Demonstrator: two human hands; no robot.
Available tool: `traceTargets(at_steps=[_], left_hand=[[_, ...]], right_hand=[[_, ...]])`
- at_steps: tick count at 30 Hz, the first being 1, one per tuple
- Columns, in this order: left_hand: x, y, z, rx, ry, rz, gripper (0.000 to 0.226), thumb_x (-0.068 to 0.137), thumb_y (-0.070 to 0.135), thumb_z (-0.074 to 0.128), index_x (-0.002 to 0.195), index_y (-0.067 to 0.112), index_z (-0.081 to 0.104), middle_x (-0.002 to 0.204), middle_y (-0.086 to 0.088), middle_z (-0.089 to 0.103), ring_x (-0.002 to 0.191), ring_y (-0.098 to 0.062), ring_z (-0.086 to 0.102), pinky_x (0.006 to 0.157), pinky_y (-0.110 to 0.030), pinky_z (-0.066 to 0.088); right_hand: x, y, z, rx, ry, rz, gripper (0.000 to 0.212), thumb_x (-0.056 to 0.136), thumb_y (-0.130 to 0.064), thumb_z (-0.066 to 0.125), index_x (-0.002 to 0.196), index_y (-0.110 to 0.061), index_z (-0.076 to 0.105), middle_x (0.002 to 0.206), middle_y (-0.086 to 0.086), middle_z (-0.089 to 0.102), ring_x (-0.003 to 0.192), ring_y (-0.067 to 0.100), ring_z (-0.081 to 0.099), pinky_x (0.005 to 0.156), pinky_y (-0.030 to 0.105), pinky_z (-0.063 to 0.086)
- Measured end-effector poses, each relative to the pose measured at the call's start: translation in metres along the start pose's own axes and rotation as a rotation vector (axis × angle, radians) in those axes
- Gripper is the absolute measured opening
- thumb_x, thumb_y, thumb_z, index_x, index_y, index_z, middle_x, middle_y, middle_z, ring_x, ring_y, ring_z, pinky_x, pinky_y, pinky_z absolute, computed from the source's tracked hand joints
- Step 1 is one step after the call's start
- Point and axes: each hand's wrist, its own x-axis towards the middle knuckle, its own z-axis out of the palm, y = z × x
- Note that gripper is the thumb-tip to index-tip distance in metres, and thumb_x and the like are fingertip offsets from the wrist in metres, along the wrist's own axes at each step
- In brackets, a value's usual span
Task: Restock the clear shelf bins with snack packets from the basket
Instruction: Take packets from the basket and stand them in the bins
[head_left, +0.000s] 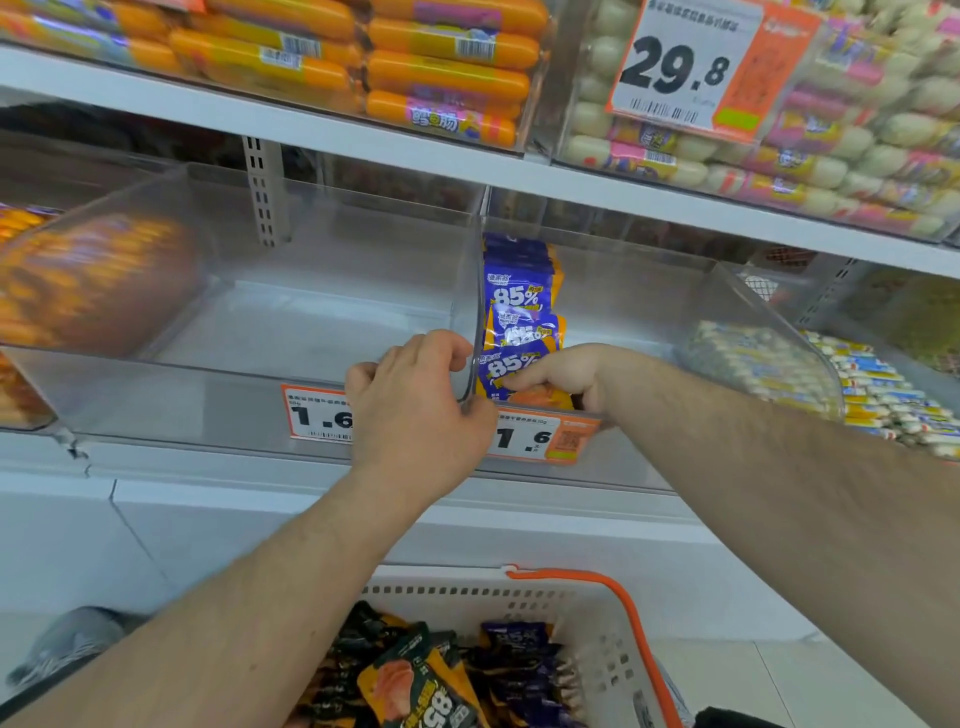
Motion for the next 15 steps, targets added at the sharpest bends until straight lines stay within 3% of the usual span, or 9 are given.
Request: traceTargets(at_steps=[5,8,11,15], left_hand=[[-0.001,-0.001,-0.001,-0.009,-0.015,0.007,0.031,0.079,0.035,0.068,0.107,0.027,0.057,0.107,0.013,0.063,0.099,-0.012,0.058,0.08,-0.027,0.016],[-0.002,-0.001,-0.002,0.0,-0.019,0.015,0.031,0.08,0.033,0.068,0.108,0.027,0.056,0.107,0.013,0.063,0.1,-0.012,0.058,0.08,-0.027,0.016],[-0.004,-0.002,-0.002,0.013,-0.027,0.03,0.032,0.08,0.031,0.067,0.109,0.026,0.056,0.108,0.013,0.062,0.101,-0.011,0.057,0.081,-0.026,0.015],[-0.004,-0.003,-0.001,0.015,-0.021,0.038,0.03,0.082,0.033,0.067,0.108,0.027,0.054,0.109,0.014,0.062,0.1,-0.009,0.056,0.082,-0.025,0.015]], right_hand=[[0.009,-0.002,-0.004,0.138,0.036,-0.047,0.029,0.083,-0.012,0.074,0.11,-0.01,0.066,0.089,0.013,0.075,0.067,0.026,0.072,0.059,0.034,0.057],[0.016,-0.007,-0.008,0.212,0.124,-0.124,0.042,0.079,-0.011,0.078,0.118,-0.006,0.065,0.102,0.015,0.073,0.079,0.027,0.071,0.069,0.037,0.059],[0.02,-0.008,-0.011,0.202,0.109,-0.086,0.046,0.077,-0.014,0.08,0.12,-0.009,0.064,0.101,0.013,0.074,0.085,0.028,0.072,0.077,0.041,0.058],[0.022,-0.007,-0.014,0.173,0.051,-0.048,0.041,0.081,-0.013,0.077,0.119,-0.011,0.064,0.103,0.013,0.074,0.086,0.029,0.072,0.072,0.039,0.058]])
